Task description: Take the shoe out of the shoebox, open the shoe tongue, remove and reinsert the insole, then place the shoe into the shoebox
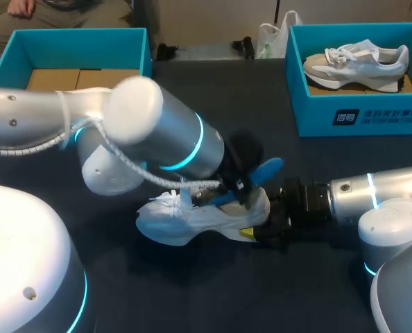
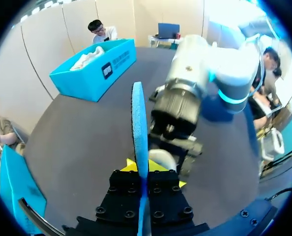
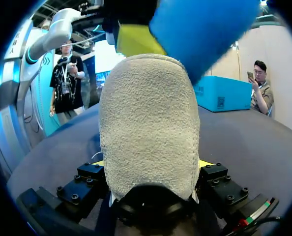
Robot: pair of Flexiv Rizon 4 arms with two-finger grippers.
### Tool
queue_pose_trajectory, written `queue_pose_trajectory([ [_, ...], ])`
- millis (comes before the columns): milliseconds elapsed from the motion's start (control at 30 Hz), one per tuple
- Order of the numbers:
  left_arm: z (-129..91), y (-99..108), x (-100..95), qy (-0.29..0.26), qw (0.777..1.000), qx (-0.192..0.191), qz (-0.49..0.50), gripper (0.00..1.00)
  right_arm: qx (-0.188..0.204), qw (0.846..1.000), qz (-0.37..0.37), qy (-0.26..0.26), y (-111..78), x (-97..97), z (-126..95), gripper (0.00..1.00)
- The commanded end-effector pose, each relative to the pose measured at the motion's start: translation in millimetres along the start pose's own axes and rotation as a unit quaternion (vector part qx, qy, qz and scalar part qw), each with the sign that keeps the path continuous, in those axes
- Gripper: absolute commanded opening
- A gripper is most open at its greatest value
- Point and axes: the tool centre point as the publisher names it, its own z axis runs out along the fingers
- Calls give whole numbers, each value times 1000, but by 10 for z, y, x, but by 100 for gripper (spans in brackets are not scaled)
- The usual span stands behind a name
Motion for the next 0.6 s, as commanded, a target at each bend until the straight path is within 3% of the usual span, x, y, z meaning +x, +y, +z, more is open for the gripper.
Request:
queue_pose_trajectory([
  [33,-282,-133,-43,82,997,8,-12,0,4,1000,1,0,13,12,8,0],
  [400,-1126,-796,372,226,970,87,-7,0,4,1000,1,0,13,12,8,0],
  [600,-1795,-1138,590,275,950,144,18,0,4,1000,1,0,13,12,8,0],
])
